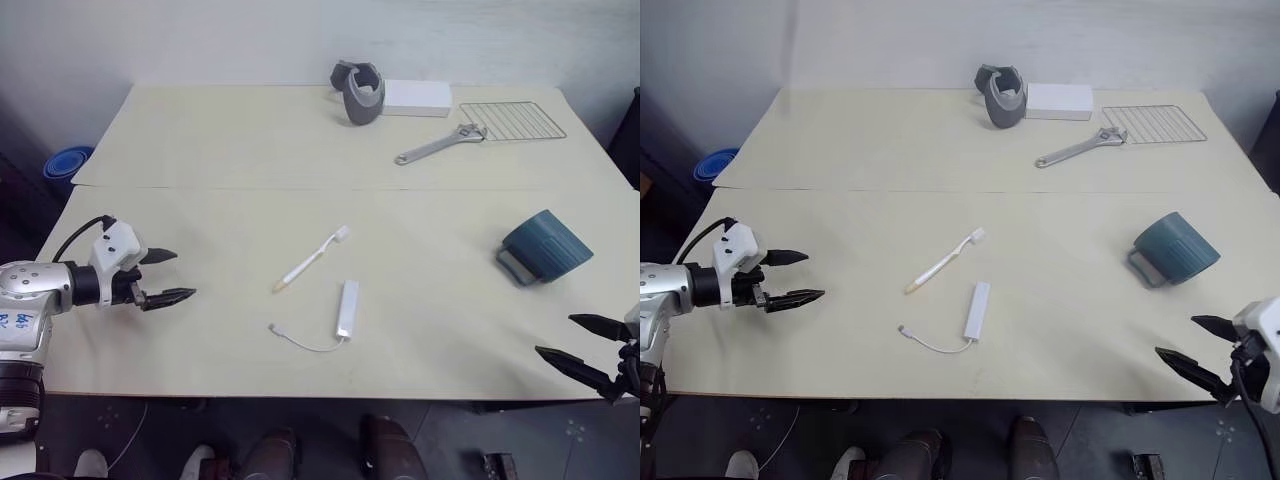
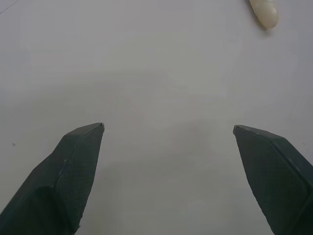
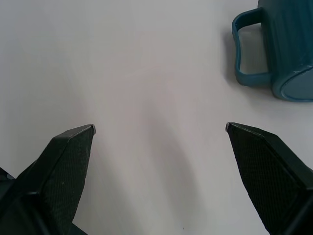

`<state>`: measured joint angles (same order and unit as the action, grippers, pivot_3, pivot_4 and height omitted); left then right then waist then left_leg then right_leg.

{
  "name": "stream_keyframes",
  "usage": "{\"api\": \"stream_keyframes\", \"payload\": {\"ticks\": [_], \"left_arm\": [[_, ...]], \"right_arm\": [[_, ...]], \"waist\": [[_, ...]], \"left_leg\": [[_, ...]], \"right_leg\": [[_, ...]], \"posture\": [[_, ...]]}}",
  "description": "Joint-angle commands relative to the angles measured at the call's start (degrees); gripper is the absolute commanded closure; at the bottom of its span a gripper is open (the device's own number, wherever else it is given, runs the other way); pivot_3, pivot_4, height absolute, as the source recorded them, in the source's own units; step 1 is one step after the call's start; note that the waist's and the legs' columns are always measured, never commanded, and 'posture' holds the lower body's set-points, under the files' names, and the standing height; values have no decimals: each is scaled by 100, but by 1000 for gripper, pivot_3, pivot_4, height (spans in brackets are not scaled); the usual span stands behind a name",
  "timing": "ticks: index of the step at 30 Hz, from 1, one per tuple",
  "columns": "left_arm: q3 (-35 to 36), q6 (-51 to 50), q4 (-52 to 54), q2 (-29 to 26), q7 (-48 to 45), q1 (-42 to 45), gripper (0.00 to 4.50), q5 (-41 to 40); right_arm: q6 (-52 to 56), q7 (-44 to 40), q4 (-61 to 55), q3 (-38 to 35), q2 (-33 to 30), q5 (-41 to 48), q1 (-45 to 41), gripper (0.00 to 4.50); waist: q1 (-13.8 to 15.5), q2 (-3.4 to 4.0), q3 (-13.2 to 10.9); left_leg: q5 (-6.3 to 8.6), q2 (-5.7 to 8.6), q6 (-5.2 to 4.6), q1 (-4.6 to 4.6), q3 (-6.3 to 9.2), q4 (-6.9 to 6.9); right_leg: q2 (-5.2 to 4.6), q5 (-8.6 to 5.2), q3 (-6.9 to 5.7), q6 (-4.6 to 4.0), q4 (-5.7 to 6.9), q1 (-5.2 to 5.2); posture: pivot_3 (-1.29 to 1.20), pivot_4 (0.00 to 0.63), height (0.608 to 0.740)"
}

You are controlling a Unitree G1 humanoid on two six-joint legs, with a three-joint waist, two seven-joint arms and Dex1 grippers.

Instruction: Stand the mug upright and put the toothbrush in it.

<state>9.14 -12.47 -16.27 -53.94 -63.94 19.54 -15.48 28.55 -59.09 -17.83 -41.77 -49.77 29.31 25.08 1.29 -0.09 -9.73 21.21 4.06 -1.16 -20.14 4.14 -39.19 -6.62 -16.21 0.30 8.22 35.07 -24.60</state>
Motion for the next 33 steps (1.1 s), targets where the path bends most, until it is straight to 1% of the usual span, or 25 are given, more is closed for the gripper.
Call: {"api": "stream_keyframes", "payload": {"ticks": [1, 27, 30, 33], "left_arm": [[111, 11, 131, 9, 9, 33, 0, -82], [100, 35, 51, 64, -153, 57, 0, -78], [151, -174, 161, 129, -203, 132, 0, -275], [205, -1021, 923, 139, -404, 241, 0, -930]], "right_arm": [[-113, 18, -36, -50, 31, -3, -27, 24], [-324, 8, 137, 14, 99, -59, 21, 24], [-235, -6, -164, 41, 68, -2, 61, 24], [378, 194, -1116, 123, 51, 559, 5, 24]], "waist": [[1, 0, 0], [0, 0, 0], [1, 0, 0], [2, 0, 0]], "left_leg": [[0, 0, 0, 0, 0, 0], [0, 0, 0, 0, 0, 0], [0, 0, 0, 0, 0, 0], [0, -1, 0, -2, 1, 0]], "right_leg": [[0, 0, 0, 0, 0, 0], [0, 0, 0, 0, -2, 0], [0, 0, 0, 0, -2, 0], [-1, 0, 0, 0, 3, -1]], "posture": [[0, 150, 740], [0, 150, 740], [0, 150, 740], [0, 150, 740]]}}
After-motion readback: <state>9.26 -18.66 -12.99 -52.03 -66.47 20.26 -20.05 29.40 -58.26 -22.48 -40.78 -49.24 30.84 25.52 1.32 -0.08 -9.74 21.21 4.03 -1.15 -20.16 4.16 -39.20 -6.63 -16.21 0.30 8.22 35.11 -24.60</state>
